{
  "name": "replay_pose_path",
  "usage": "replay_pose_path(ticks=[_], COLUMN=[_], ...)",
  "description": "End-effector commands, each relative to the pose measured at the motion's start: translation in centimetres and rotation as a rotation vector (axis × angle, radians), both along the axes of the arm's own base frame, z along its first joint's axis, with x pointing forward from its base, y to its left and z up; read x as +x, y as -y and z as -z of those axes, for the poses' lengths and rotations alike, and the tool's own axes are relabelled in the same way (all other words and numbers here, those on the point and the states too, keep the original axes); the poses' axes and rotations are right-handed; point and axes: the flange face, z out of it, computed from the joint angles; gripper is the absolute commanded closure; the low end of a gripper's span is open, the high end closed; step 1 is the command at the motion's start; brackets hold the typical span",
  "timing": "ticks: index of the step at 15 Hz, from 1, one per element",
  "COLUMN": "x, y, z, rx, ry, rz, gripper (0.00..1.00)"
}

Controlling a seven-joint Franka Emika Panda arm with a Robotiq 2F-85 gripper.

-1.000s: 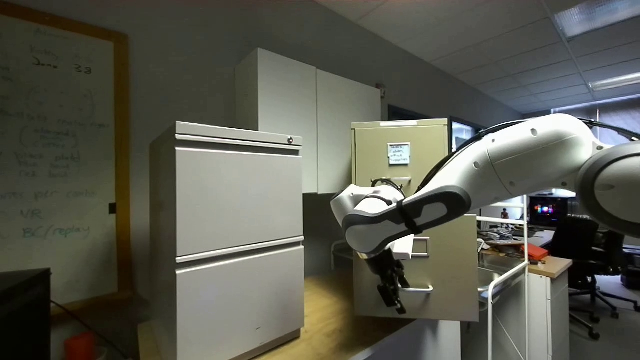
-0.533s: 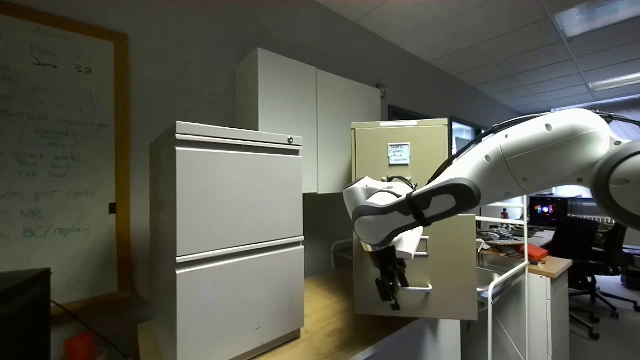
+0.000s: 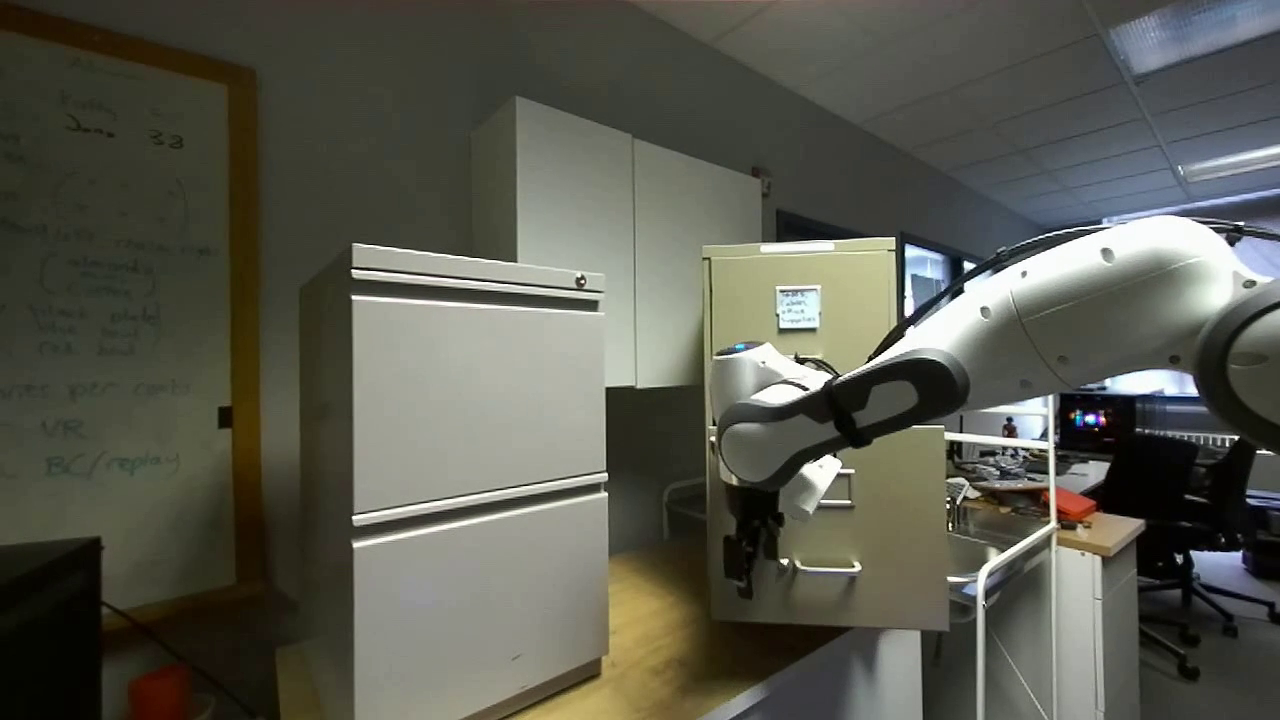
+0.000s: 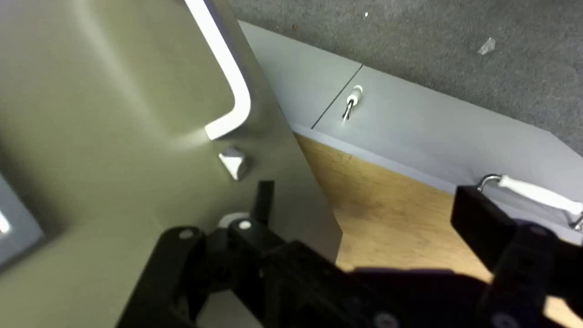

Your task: Open the bottom drawer of the cabinet at the right

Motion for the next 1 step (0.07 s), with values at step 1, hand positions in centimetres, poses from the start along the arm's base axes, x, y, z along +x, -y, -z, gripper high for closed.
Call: replay_pose_path(ticks=[1], x=[0.22], y=[0.03], z=[-0.66], rx=[0.04], ry=[0.087], rz=[-0.033], gripper=[0.0])
